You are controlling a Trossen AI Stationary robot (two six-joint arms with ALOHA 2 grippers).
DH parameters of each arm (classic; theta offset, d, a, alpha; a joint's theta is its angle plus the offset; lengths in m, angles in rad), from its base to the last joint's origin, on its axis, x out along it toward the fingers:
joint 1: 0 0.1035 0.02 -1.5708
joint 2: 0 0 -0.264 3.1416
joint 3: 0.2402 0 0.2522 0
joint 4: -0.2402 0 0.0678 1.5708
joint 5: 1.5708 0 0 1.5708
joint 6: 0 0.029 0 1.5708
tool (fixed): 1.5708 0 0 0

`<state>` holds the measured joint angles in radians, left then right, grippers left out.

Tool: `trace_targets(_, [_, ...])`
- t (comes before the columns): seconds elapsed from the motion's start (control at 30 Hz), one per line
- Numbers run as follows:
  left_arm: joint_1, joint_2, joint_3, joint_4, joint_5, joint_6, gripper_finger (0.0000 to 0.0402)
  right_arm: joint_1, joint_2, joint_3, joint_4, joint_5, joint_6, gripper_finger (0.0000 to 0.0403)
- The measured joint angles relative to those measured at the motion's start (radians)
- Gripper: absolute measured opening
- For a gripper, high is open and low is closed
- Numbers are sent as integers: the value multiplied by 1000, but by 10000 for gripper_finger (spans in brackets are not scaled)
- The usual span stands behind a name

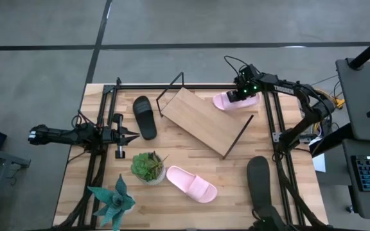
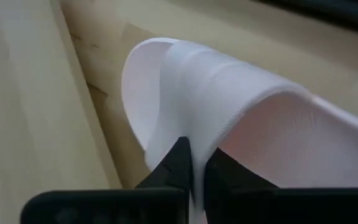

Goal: Pick and place slides into the shelf
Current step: Put the top pink slide on the shelf

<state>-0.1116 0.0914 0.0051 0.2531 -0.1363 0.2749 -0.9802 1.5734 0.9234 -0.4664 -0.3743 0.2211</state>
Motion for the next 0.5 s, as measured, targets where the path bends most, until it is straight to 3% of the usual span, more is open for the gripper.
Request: trace_targets(0.5, [0, 0, 0, 0, 0, 0, 11, -11, -169, 0, -2, 11, -50, 11])
